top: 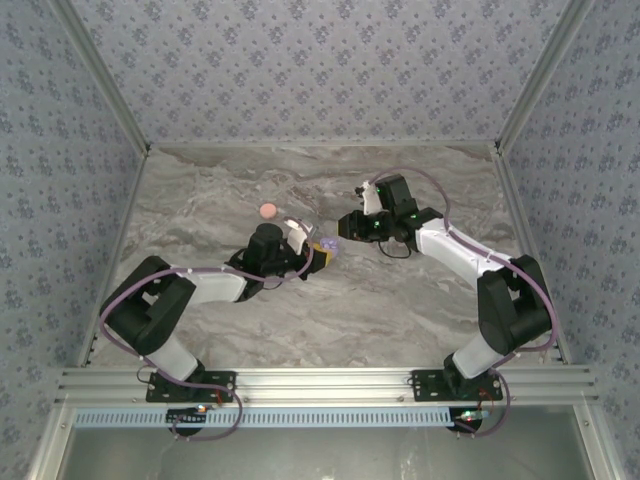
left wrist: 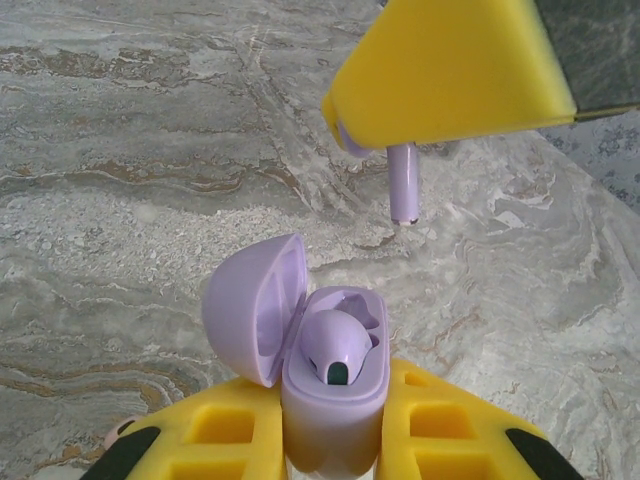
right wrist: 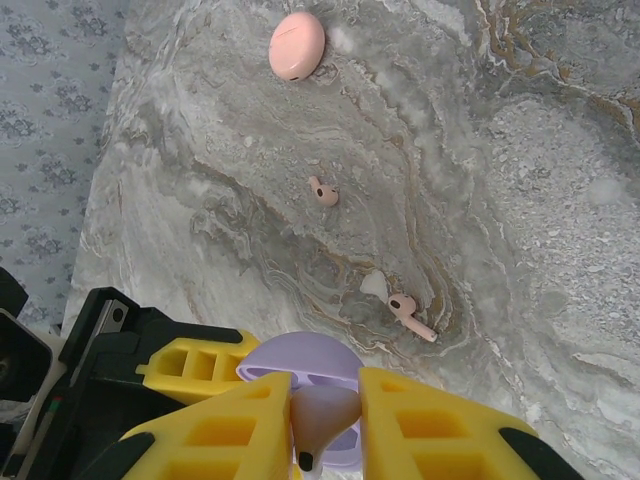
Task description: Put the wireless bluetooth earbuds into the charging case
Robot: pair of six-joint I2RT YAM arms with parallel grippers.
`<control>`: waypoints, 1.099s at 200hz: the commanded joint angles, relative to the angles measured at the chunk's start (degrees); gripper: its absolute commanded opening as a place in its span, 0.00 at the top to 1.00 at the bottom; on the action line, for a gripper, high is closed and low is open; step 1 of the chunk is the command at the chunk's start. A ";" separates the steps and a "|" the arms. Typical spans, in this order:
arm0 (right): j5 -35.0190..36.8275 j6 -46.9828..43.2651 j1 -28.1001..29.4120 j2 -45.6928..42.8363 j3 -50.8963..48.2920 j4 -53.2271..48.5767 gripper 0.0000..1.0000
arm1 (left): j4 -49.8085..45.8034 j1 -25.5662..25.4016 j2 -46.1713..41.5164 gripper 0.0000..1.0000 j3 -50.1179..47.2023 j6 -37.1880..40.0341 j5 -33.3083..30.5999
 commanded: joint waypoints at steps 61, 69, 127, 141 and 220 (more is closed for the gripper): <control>0.86 1.51 1.24 -1.01 1.15 2.05 0.76 | 0.91 -0.40 0.28 0.87 4.35 -3.77 1.20; 1.02 1.52 1.33 -1.02 1.15 2.06 0.76 | 0.80 -0.40 0.36 0.87 4.42 -3.82 1.38; 1.42 1.21 1.32 -0.87 1.23 1.62 0.76 | 0.62 -0.43 0.06 0.87 4.71 -4.71 1.05; 1.39 1.19 1.36 -0.73 1.15 1.51 0.76 | 0.55 -0.41 0.22 0.87 5.00 -5.17 1.04; 1.55 0.63 1.88 -0.39 1.23 0.70 0.76 | 0.68 -0.35 -0.02 0.87 5.19 -5.97 0.89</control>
